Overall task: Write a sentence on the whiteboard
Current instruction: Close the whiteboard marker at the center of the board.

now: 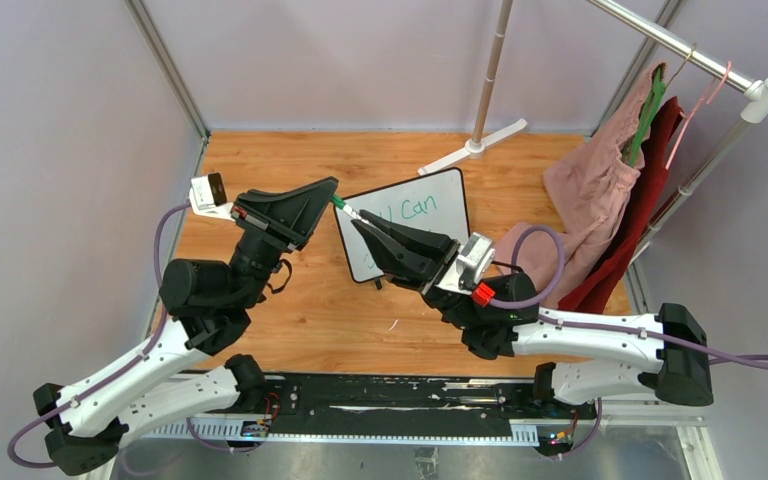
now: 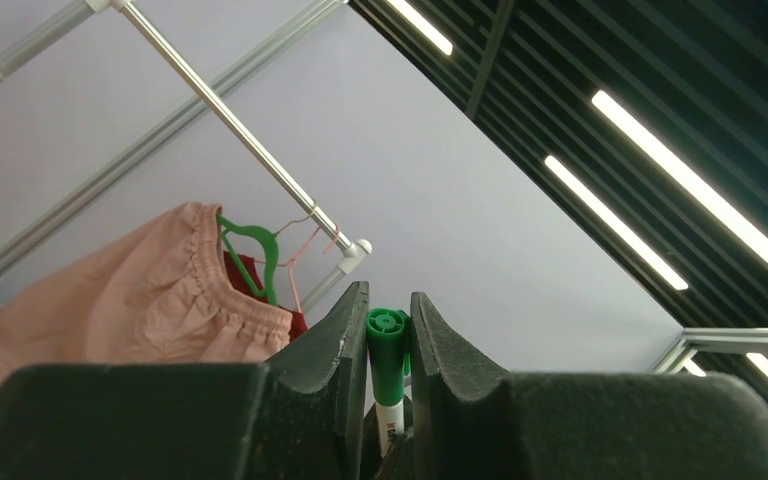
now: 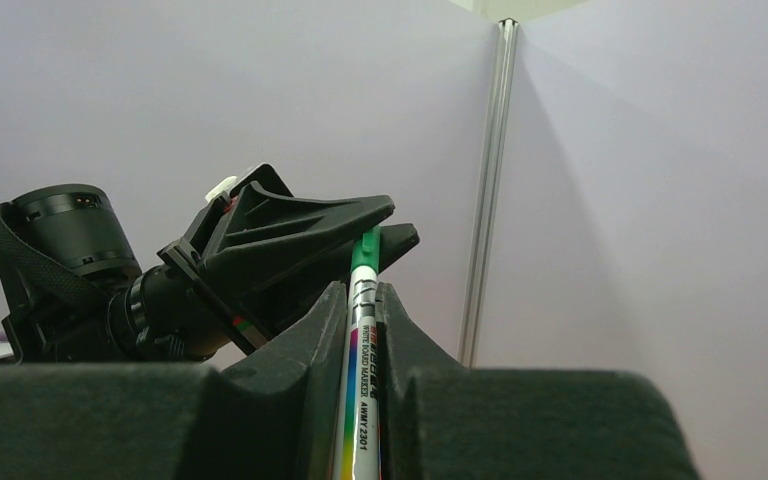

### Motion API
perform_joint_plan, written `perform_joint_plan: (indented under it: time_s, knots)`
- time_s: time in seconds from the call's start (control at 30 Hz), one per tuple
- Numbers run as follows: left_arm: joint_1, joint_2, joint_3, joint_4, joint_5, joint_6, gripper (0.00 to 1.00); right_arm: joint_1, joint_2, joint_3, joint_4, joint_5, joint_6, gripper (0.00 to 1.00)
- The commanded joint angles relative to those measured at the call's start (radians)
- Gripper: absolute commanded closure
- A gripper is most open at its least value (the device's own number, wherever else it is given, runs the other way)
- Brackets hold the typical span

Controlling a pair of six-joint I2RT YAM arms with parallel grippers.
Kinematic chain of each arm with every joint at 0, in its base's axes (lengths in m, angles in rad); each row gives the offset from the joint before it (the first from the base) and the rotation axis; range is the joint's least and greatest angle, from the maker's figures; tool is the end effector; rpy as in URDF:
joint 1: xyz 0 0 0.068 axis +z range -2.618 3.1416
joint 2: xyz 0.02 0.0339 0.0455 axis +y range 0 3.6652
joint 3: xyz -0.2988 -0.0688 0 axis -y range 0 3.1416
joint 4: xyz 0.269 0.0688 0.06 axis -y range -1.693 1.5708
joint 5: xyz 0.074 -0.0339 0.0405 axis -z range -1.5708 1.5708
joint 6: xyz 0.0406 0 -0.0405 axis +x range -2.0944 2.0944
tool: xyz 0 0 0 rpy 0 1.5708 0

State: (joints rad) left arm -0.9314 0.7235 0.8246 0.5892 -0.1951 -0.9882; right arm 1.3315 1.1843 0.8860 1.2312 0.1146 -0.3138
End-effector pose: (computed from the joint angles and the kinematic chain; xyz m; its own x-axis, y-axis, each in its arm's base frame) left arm 0.0931 -0.1120 0.4706 -0.3738 -0.8701 -0.3211 0.7013 -0.0386 -0.7118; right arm 0.0638 0.2420 0.4604 0.4740 0.6492 -0.5948 -0.8439 0.5278 -0.0964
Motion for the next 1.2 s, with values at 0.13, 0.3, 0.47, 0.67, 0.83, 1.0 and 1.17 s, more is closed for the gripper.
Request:
perform_joint_plan:
  time_s: [0.13,0.3,0.47,0.67,0.83,1.0,1.17]
  knots:
    - [-0.003,0.021,-0.022,0.001,0.059,-0.057,1.00,0.014,0.025,0.017,0.048,0.034,-0.038,1.00]
    - [-0.007,0.032,-0.025,0.001,0.073,-0.080,1.00,0.014,0.035,0.021,0.061,0.037,-0.042,1.00]
    - [-0.044,0.055,-0.029,0.001,0.070,-0.088,1.00,0.014,0.054,0.038,0.068,0.058,-0.052,1.00]
    - [-0.100,0.077,-0.036,0.003,0.050,-0.085,1.00,0.014,0.087,0.062,0.091,0.083,-0.071,1.00]
    - [-0.157,0.092,-0.034,0.001,0.034,-0.068,1.00,0.014,0.115,0.081,0.099,0.101,-0.088,1.00]
    - [-0.212,0.121,-0.035,-0.001,0.021,-0.056,1.00,0.014,0.134,0.101,0.096,0.121,-0.098,1.00]
    - [-0.261,0.146,-0.035,-0.001,0.011,-0.045,1.00,0.014,0.145,0.115,0.093,0.136,-0.106,1.00]
